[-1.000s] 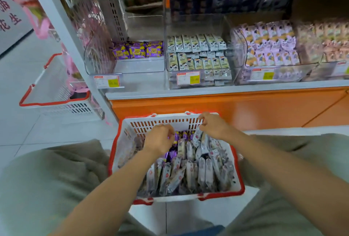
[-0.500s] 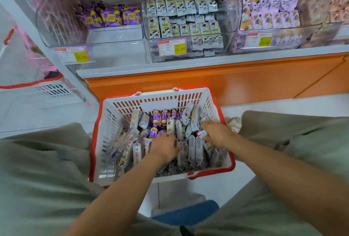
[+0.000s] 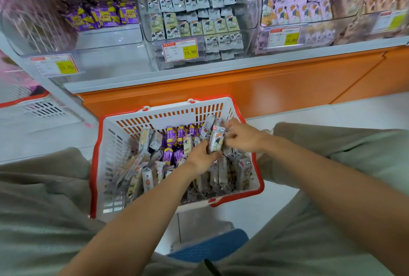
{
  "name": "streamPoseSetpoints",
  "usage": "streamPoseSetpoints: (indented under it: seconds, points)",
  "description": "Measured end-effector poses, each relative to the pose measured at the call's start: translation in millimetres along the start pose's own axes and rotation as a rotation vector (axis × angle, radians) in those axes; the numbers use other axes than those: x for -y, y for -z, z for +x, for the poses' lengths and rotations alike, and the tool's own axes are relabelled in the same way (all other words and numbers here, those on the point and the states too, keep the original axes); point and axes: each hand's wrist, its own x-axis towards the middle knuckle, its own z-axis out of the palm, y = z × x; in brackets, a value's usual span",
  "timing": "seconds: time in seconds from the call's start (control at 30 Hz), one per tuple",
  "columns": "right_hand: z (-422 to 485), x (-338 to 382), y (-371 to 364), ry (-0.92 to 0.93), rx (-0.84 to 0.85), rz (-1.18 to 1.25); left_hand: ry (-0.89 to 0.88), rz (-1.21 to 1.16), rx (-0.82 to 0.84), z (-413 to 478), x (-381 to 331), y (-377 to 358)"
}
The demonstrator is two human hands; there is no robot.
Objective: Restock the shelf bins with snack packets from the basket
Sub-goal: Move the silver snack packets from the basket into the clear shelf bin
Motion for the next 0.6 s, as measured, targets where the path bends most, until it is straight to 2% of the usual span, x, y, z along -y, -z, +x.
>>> streamPoseSetpoints:
  seconds: [0.13,0.2,0.3,0.37,0.5,0.6]
  points:
    - [-9.7,-1.5,-17.2,-0.09,0.191,-0.706,0.097,0.016,0.022,-1.7,13.8,11.0]
    - [-7.3,-6.0,-25.7,-0.069,0.207,-0.885,0.119,0.022,0.022,-0.6,21.0,14.5]
    - [-4.1,-12.8,-27.3,-0.016,0.198,-0.96,0.131,-0.019,0.034,-2.4,23.9,18.3]
    - [-4.6,-12.5,-20.0,0.034,0.183,-0.823,0.123,-0.071,0.041,-4.3,22.4,21.0]
    - [2.7,-5.0,-0.6,0.041,0.037,-0.179,0.113,-0.15,0.09,-8.5,21.2,28.8]
    - [6.8,3.2,8.7,0.053,-0.014,0.206,0.067,-0.208,0.135,-11.6,21.2,34.4]
